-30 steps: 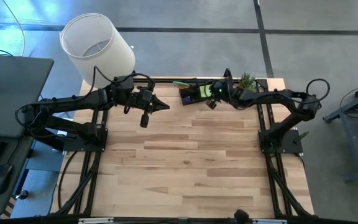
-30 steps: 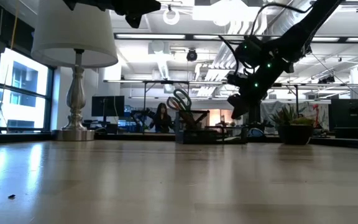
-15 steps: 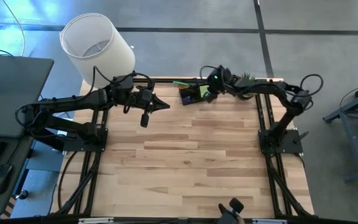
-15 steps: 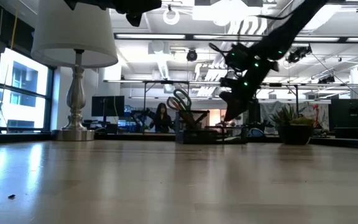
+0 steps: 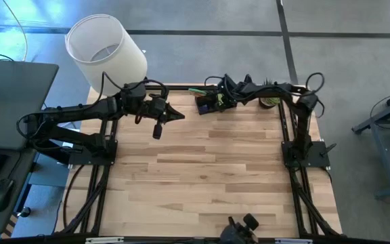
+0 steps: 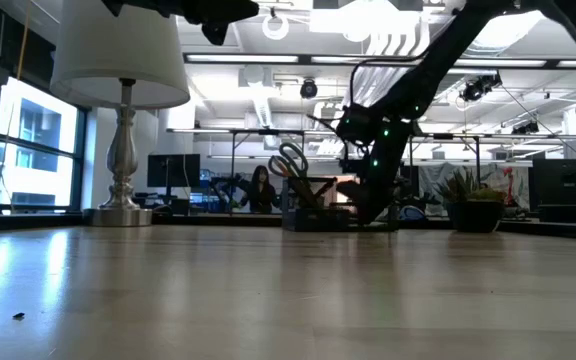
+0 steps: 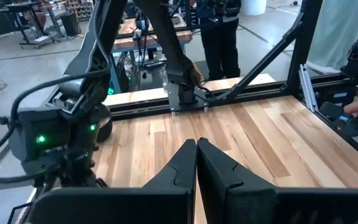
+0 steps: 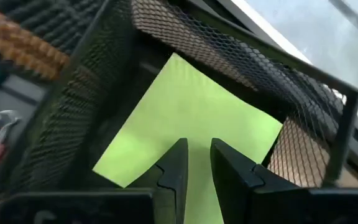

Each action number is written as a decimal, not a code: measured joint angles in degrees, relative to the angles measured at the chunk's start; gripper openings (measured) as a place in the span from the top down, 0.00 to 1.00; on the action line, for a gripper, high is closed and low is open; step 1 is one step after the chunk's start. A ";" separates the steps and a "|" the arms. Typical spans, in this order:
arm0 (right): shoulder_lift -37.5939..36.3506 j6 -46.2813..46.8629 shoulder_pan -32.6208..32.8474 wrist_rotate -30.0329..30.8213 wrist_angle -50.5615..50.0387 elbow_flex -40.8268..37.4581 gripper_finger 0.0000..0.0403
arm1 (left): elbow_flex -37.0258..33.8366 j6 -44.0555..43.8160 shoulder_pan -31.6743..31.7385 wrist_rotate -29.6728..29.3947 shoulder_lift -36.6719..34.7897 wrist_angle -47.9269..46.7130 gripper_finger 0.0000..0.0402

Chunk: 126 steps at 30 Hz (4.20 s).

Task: Pick and place office supplies into organizer
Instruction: Put the green sticky notes into the black desk organizer, then adjust the black desk organizer

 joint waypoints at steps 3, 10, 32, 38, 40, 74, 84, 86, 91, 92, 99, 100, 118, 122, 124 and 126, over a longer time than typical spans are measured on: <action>1.11 -0.75 0.70 0.25 2.45 0.00 0.85 | 0.00 0.03 0.00 0.00 -0.01 -0.28 1.00; 0.72 -1.79 2.22 -1.58 0.43 0.04 0.85 | 0.00 0.87 0.00 0.00 0.00 -0.20 1.00; -0.06 -12.72 2.80 4.77 0.46 0.02 0.84 | 0.00 0.79 0.00 0.00 0.01 -0.26 1.00; -5.86 -11.73 4.62 5.08 -1.27 0.02 0.84 | 0.00 1.27 0.00 -0.01 0.01 -0.80 1.00; -8.02 -10.79 5.45 4.51 -2.13 0.02 0.84 | 0.00 1.29 0.00 0.00 0.25 -0.83 1.00; -11.82 -5.15 9.42 -17.14 17.99 -17.33 0.93 | 0.00 -0.65 -0.02 -1.99 0.36 1.16 1.00; -0.82 -8.74 8.94 -15.11 13.45 -5.85 0.92 | 0.00 -2.53 -0.02 -5.95 0.73 1.16 1.00; -0.02 -8.72 8.94 -15.06 13.65 -4.35 0.92 | 0.00 -3.10 -0.02 -5.92 1.17 0.79 1.00; 0.17 -11.61 8.94 -15.06 15.09 -3.21 0.94 | 0.00 -3.19 0.02 -7.15 3.88 2.58 1.00; 0.17 -12.10 8.94 -14.99 15.38 -3.21 0.95 | 0.00 -3.19 0.00 -7.48 4.56 3.48 1.00; 0.19 -12.35 8.76 -14.80 17.85 -3.21 0.98 | 0.00 -3.28 0.00 -7.50 6.59 5.78 1.00; 0.19 -12.35 8.77 -14.80 18.52 -3.24 0.99 | 0.00 -3.53 0.00 -7.50 6.59 6.22 1.00; 0.19 -11.94 6.72 -13.67 21.88 -3.50 1.00 | 0.00 -4.94 0.00 -6.78 6.59 7.88 1.00; 0.19 -11.91 6.40 -14.56 22.01 -3.52 1.00 | 0.00 -4.94 0.00 -6.75 6.59 7.77 1.00; 0.19 -11.91 6.40 -14.66 22.09 -3.54 1.00 | 0.00 -4.92 0.00 -6.73 6.59 7.48 1.00; 0.19 -11.98 6.40 -15.41 22.16 -3.54 1.00 | 0.00 -4.92 0.00 -6.21 6.59 7.48 1.00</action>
